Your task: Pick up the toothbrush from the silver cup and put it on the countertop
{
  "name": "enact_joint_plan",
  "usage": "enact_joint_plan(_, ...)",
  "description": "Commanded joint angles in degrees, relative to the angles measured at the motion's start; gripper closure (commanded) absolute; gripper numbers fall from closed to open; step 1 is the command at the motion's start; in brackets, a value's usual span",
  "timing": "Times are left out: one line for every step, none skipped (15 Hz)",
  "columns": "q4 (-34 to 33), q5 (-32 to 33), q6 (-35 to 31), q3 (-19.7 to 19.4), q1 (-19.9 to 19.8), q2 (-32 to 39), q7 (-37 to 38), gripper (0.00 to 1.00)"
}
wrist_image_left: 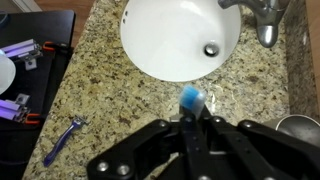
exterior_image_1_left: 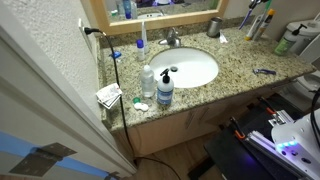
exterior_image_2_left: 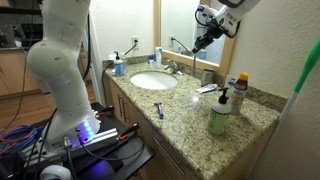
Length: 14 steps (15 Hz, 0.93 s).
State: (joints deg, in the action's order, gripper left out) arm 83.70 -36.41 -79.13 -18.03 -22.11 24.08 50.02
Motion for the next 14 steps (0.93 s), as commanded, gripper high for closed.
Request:
enact_joint_plan(1.72,0.02,-10.72,0.18,0.84,1.3,-2.14,0.98)
enact_joint_plan(2.73,0.98,-15.12,0.21,1.37,1.48,-2.97,0.98)
enact_joint_plan(4.79,0.81,-20.67,0.47,1.78,1.52,-4.66,0.98)
enact_joint_plan(6.43,0.62,-25.25,0.89,2.1,1.66,-6.81,0.98)
enact_joint_plan(8.58,0.54,-30.04,1.51,2.54,1.65,-10.28,0.98)
enact_joint_plan(11.15,0.56,-34.72,2.05,3.11,1.43,-13.1,0.98)
enact_joint_plan(14.62,0.24,-39.22,2.72,3.6,0.77,-16.6,0.98)
enact_joint_plan(17.0,0.12,-42.76,3.28,3.84,0.57,-20.07,0.98)
enact_joint_plan(19.43,-0.41,-46.09,3.9,4.02,0.51,-23.27,0.98)
enact_joint_plan(21.35,-0.5,-49.45,4.48,5.02,0.65,-24.58,0.98)
enact_joint_plan(15.51,0.27,-43.81,3.77,3.8,2.83,-20.17,0.98)
enact_joint_plan(16.73,0.26,-45.17,4.05,4.13,2.95,-20.79,0.92)
enact_joint_plan(16.46,0.27,-45.12,4.08,4.2,3.0,-20.6,0.92)
enact_joint_plan(15.96,0.28,-45.01,4.05,4.16,2.99,-20.41,0.98)
